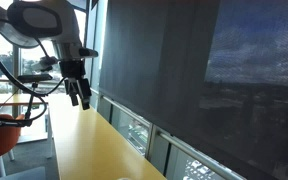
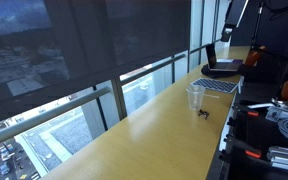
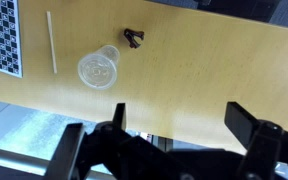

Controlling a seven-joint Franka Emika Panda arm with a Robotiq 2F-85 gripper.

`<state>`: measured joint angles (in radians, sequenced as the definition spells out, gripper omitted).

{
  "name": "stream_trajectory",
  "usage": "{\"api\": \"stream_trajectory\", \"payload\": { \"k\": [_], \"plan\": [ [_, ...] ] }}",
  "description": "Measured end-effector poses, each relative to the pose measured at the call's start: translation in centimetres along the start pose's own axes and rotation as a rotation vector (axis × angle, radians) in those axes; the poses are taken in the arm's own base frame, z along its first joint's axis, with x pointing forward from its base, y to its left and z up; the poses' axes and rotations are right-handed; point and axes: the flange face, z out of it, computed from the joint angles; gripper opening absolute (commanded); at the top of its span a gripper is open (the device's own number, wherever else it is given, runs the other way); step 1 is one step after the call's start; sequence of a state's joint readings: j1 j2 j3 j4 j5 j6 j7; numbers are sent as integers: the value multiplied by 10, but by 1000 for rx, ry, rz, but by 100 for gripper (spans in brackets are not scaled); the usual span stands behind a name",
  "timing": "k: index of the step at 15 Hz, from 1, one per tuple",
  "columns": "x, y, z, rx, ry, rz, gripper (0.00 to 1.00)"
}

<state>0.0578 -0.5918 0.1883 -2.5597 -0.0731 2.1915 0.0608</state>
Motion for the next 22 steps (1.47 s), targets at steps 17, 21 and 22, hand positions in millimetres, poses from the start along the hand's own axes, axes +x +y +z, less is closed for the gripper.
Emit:
{"api": "stream_trajectory", "payload": {
  "k": [17, 21, 22],
  "plan": [
    [-29, 248, 134, -82, -70, 10, 100],
    [-32, 287, 175, -61, -62, -9, 100],
    [-30, 293, 185, -52, -62, -8, 100]
  ]
}}
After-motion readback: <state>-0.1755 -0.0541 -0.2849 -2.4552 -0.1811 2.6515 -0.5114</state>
